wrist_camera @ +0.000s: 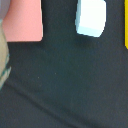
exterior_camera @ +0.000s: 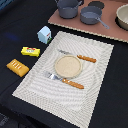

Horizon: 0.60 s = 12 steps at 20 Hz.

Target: Place the bread, butter, and milk from the table onto the serving area.

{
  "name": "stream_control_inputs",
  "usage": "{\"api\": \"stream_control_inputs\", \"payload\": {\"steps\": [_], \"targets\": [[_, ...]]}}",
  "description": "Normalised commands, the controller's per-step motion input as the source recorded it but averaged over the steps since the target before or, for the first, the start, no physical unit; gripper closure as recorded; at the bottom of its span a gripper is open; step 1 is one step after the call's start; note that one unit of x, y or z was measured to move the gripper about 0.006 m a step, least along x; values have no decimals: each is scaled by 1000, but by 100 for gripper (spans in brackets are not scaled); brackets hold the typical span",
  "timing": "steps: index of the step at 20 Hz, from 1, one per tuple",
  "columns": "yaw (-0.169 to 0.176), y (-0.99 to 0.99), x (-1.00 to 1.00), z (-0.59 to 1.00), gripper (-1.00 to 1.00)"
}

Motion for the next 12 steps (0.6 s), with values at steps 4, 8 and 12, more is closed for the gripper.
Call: {"api": "stream_control_inputs", "payload": {"steps": [4,8,12], "targets": [[34,-130,-49,-56,-100],[13,-281,11,-160,-100],[0,-459,4,-216,-100]]}}
